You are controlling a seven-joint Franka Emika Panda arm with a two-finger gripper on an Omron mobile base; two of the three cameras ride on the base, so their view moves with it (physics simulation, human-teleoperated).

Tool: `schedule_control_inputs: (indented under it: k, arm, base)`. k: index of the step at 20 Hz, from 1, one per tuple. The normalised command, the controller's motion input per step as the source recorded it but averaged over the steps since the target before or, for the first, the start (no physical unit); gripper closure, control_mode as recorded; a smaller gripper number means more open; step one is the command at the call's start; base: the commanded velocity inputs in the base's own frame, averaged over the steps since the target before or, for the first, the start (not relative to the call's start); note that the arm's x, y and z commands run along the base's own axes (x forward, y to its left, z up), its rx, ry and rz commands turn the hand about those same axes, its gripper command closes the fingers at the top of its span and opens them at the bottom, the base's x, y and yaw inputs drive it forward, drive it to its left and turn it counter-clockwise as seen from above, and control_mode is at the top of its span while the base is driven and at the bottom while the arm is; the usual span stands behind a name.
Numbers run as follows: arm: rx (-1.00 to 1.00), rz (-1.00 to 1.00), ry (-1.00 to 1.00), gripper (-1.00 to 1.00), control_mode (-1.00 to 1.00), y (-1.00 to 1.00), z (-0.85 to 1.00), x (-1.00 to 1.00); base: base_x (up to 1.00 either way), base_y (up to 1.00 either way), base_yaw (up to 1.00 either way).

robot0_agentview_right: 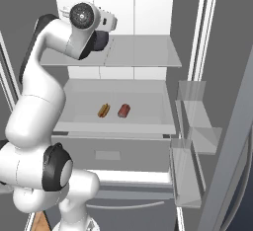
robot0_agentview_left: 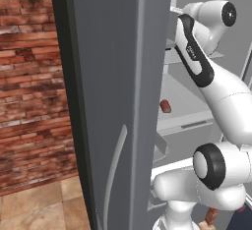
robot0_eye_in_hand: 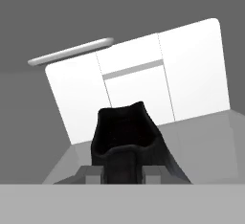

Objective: Move the hot dog and pork loin from the top shelf to the second highest shelf to make space. Then, place the pitcher from the counter on the cleared top shelf.

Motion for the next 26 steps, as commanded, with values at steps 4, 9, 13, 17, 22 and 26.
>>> schedule_control_inputs:
  k: [4,9,13,17,22,26]
  arm:
    - [-0.05,0.0,0.01,1.0,-1.0,0.0,-0.05,0.42]
    - [-0.05,0.0,-0.01,1.0,-1.0,0.0,-0.23,0.35]
    - [-0.04,0.0,-0.07,1.0,-1.0,0.0,-0.38,0.34]
    - [-0.04,0.0,-0.09,1.0,-1.0,0.0,-0.46,0.31]
    - [-0.03,0.0,-0.1,1.0,-1.0,0.0,-0.45,0.26]
    - [-0.01,0.02,-0.13,1.0,-1.0,0.0,-0.39,0.11]
  base:
    - [0.0,0.0,0.0]
    - [0.0,0.0,0.0]
    - [0.0,0.0,0.0]
    - [0.0,0.0,0.0]
    - [0.0,0.0,0.0]
    - [0.0,0.0,0.0]
